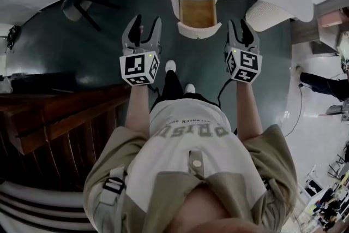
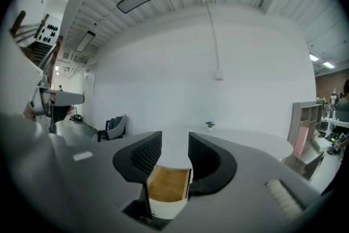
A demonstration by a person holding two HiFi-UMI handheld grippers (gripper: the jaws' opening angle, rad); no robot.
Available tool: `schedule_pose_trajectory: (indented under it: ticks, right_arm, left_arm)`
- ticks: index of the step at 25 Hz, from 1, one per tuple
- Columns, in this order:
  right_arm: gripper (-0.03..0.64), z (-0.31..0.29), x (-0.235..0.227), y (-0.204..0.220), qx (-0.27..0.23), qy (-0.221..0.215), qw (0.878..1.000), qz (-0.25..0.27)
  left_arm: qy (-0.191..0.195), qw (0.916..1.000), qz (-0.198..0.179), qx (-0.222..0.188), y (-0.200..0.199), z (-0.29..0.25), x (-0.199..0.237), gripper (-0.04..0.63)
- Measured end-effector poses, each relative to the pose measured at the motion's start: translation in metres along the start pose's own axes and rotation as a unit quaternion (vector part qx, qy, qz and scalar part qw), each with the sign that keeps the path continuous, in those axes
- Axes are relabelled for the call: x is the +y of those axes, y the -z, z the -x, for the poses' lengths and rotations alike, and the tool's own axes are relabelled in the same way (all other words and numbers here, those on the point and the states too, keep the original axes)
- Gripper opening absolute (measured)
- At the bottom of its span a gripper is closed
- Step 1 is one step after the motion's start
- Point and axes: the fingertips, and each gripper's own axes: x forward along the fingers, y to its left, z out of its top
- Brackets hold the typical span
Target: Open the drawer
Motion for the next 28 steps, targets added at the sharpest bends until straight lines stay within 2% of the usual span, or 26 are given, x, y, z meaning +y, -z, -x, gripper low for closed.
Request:
schedule_pose_trajectory:
  ticks: [3,6,10,12,19,28]
  right_arm:
    - [0.143,0.019,-0.007,-0.047,-0.045,0.023,0.999,0.017]
    - [0.095,0.036,-0.011,-0.08,-0.078,0.039,0.996,0.024]
    - [0.005,0.05,-0.019,-0.1,-0.102,0.049,0.994,0.011]
    - [0.005,0.053,-0.019,-0.104,-0.104,0.045,0.994,0.008]
    - [0.005,0.051,-0.014,-0.108,-0.109,0.034,0.993,0.014]
    - [0.005,0.046,-0.017,-0.107,-0.104,0.038,0.994,0.016]
  left_arm:
    - [0.011,0.9995,-0.01,-0.027,-0.034,0.003,0.001,0.214]
    - [0.011,0.9982,-0.009,-0.058,-0.062,0.01,0.004,0.145]
    - [0.008,0.9965,-0.019,-0.08,-0.079,0.013,-0.006,0.071]
    - [0.003,0.996,-0.025,-0.086,-0.082,0.013,-0.01,0.008]
    - [-0.003,0.9953,-0.02,-0.095,-0.08,0.01,-0.014,0.008]
    - [-0.009,0.9961,-0.011,-0.087,-0.075,0.004,-0.014,0.008]
